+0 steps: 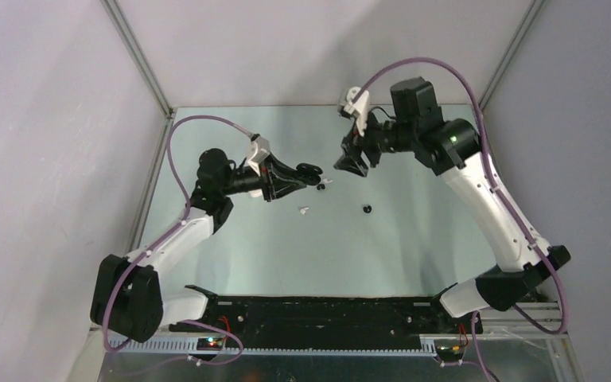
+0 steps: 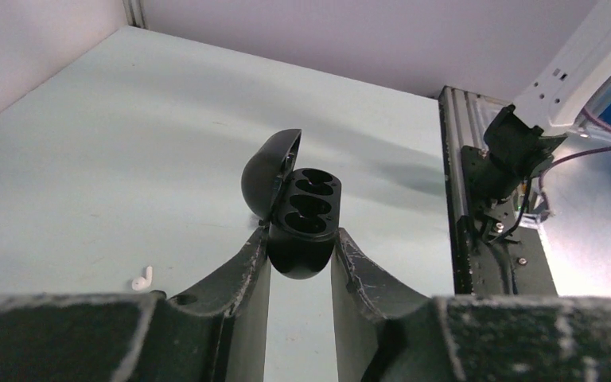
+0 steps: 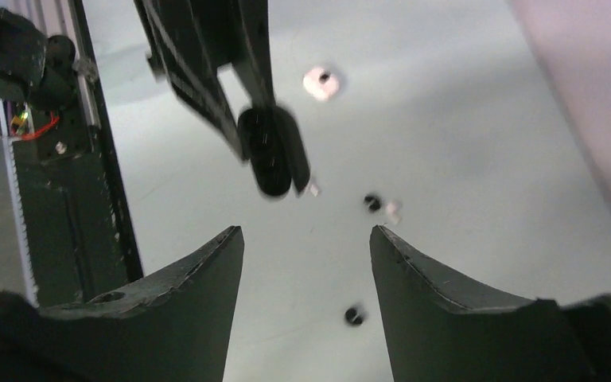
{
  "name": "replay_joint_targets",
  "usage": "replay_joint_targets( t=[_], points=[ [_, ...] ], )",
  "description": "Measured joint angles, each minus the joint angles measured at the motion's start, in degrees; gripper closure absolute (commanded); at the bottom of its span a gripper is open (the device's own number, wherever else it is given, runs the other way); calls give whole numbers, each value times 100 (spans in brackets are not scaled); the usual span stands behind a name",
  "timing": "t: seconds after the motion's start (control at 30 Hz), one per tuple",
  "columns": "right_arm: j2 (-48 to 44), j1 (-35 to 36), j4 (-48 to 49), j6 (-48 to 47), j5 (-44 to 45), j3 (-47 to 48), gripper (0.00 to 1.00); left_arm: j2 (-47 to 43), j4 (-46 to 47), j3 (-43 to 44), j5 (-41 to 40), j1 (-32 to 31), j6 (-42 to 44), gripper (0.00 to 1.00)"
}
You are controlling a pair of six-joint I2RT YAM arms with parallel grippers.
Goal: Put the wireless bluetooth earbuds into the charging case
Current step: Pick up the right earbud from the center of the board.
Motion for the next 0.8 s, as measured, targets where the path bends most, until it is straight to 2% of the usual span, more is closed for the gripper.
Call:
replay_joint_targets(
  t=[0.13, 0.23, 0.3, 0.33, 0.4, 0.57, 0.67, 0.8],
  points=[
    [-645, -411, 278, 269, 15, -1513, 35, 114, 516, 0, 90, 173, -595, 100],
    [-730, -717, 323, 302, 149, -2420, 35, 118, 745, 0, 96, 326, -938, 100],
    [-638, -824, 271, 208, 291, -2883, 41, 103, 793, 0, 98, 428, -1091, 100],
    [-592, -831, 240, 103, 348, -3062, 49, 83, 802, 0, 105, 511, -1187, 100],
    [-575, -828, 284, -179, 435, -3414, 58, 35, 789, 0, 109, 667, -1318, 100],
    [-970, -826, 1032, -1561, 566, -4972, 67, -208, 560, 0, 175, 1088, -1425, 100],
    [-1209, -826, 1467, -2415, 592, -5733, 68, -400, 354, 0, 201, 1217, -1405, 100],
    [-1008, -802, 1978, -3233, 632, -5914, 67, -551, 120, 0, 221, 1235, -1268, 100]
  ],
)
